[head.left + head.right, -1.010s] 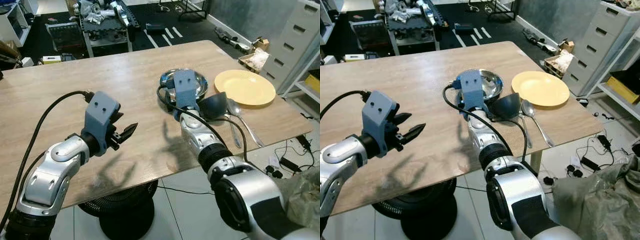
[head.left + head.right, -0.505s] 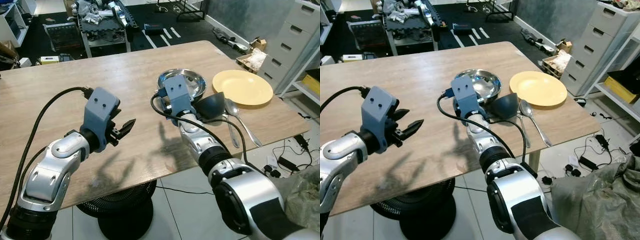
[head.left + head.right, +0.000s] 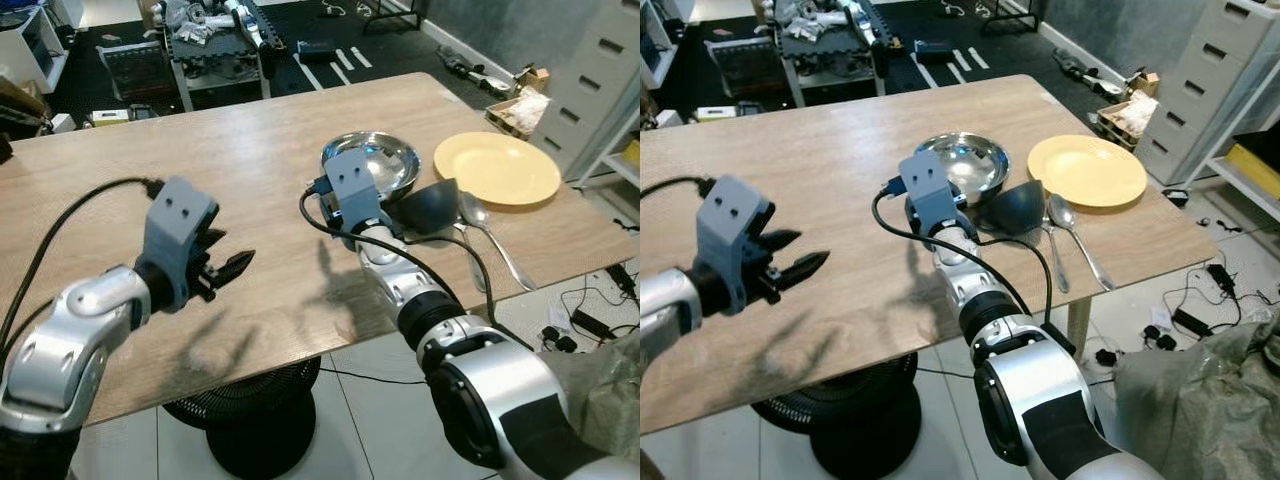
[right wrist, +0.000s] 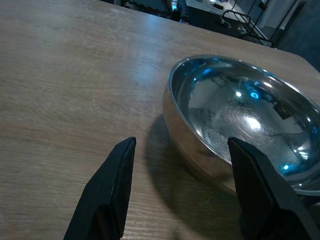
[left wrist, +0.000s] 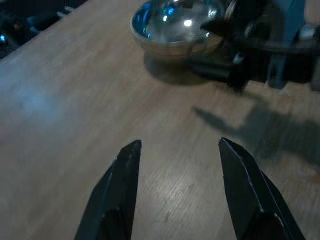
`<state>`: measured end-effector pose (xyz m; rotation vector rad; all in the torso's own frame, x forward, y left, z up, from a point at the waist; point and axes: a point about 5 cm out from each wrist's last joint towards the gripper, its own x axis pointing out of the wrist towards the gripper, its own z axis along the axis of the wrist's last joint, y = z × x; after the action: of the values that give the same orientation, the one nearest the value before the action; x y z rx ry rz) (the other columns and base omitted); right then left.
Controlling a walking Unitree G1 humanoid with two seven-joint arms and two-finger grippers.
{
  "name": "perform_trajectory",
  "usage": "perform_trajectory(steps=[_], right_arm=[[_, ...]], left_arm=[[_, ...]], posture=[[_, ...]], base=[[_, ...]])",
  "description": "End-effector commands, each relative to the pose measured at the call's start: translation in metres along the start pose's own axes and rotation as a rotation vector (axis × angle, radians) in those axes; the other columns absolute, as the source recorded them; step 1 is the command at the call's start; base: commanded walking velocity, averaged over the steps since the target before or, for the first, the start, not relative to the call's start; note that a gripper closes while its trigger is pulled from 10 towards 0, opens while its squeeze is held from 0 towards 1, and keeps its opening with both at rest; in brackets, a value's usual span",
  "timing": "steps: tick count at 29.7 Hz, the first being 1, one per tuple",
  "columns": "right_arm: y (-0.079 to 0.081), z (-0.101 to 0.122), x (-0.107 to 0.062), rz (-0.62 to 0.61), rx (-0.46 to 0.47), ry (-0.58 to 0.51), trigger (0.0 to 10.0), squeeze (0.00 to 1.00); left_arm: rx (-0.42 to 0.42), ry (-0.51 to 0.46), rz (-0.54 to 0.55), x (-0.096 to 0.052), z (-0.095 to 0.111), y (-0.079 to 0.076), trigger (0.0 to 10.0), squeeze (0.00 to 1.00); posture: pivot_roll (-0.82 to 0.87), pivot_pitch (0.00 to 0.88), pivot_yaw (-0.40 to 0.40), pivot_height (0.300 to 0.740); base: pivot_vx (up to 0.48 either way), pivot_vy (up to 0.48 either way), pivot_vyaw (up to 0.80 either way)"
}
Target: Setting the table
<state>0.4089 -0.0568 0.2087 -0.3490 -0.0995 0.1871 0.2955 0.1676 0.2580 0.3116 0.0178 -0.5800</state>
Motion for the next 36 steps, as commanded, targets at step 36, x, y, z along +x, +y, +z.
perform_trajectory(steps=[36], right_arm=[[0.013,0.027,0.008,0.148,-0.347,0.003,10.0,0.0]], left_arm=[[-0.019,0.048,-0.126,-0.011,0.009,-0.005,10.0,0.0]], posture=[[0.33,0.176,0.123,0.74]], base=[[0.0,0.0,0.0]])
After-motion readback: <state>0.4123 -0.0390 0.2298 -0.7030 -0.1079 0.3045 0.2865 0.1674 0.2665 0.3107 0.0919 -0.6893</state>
